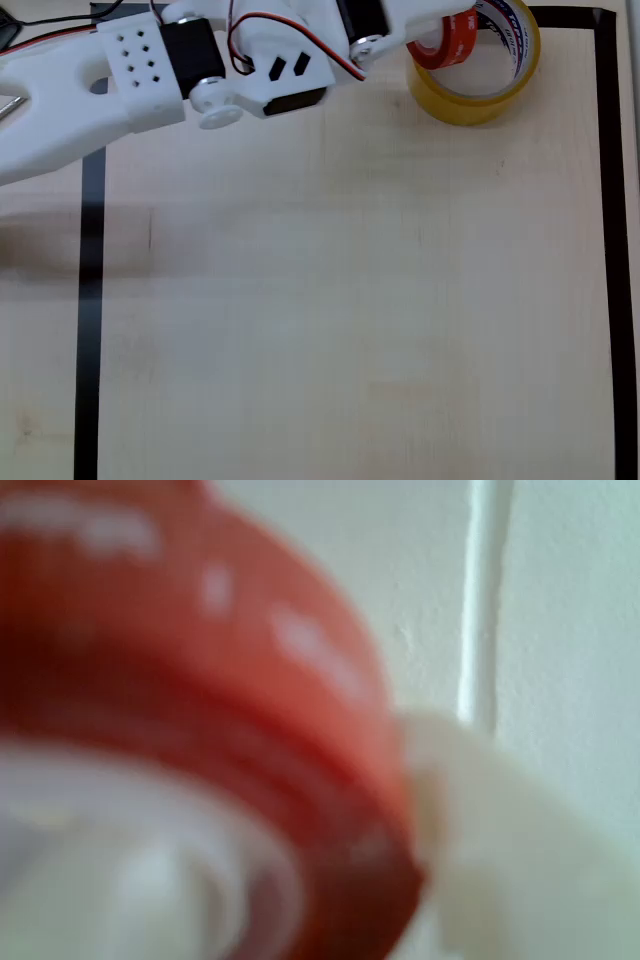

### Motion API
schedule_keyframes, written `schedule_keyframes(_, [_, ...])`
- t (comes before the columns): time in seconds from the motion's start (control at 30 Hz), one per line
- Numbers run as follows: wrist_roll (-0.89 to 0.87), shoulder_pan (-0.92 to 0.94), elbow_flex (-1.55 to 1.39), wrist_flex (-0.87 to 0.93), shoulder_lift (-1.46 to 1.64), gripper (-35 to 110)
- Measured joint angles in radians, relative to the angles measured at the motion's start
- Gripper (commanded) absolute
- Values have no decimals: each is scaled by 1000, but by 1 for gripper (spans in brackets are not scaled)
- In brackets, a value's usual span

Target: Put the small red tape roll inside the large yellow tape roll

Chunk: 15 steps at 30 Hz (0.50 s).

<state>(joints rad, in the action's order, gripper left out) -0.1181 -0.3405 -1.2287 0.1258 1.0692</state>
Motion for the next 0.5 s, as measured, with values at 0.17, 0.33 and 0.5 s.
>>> schedule_keyframes(0.17, [0, 6, 71, 0, -52, 0])
schedule_keyframes(0.33, [0, 21, 152, 3, -120, 0])
schedule_keyframes(0.5, [0, 32, 184, 18, -143, 21])
